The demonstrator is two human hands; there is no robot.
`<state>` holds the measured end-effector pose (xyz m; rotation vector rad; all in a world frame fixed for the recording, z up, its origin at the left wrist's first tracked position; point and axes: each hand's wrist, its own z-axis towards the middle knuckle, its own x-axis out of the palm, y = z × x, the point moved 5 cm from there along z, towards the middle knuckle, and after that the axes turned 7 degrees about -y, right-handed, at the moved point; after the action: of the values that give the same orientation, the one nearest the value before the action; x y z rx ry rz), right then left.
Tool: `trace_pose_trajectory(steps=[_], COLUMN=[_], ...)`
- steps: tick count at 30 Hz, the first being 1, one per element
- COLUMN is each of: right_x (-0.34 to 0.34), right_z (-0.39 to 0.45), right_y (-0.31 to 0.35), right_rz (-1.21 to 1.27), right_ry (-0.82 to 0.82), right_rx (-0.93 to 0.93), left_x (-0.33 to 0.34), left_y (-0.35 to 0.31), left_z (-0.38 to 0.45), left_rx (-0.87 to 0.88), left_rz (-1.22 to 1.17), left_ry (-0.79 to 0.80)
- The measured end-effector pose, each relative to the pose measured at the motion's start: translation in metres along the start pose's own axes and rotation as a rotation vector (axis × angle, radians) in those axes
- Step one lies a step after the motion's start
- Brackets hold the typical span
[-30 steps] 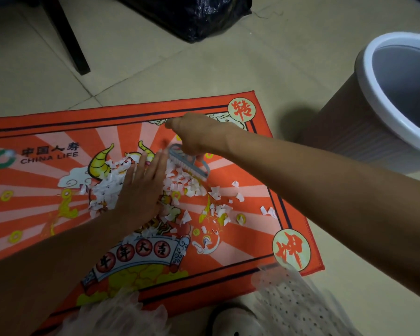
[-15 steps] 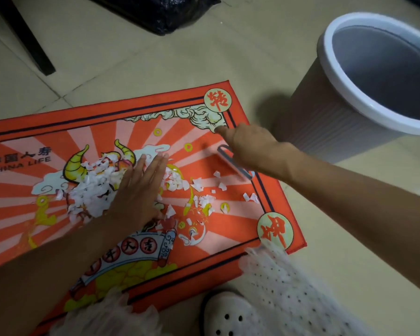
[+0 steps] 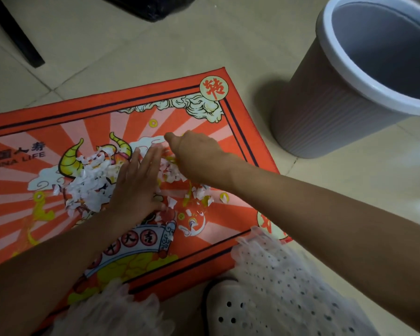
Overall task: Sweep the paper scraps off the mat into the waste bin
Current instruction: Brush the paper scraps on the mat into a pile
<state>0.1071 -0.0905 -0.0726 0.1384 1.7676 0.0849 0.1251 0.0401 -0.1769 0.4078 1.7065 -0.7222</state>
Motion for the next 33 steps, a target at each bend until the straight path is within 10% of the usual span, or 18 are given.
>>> trace_pose_trajectory(steps=[33], right_x=[-0.016], right_z=[-0.076], right_y=[-0.119], right_rz=[-0.097], right_ry=[0.055], right_rx=[0.296], left_x=[0.002], left_y=[-0.059], left_z=[-0.003], left_rx=[0.196], left_rz=[-0.139], left_ry=[0.0])
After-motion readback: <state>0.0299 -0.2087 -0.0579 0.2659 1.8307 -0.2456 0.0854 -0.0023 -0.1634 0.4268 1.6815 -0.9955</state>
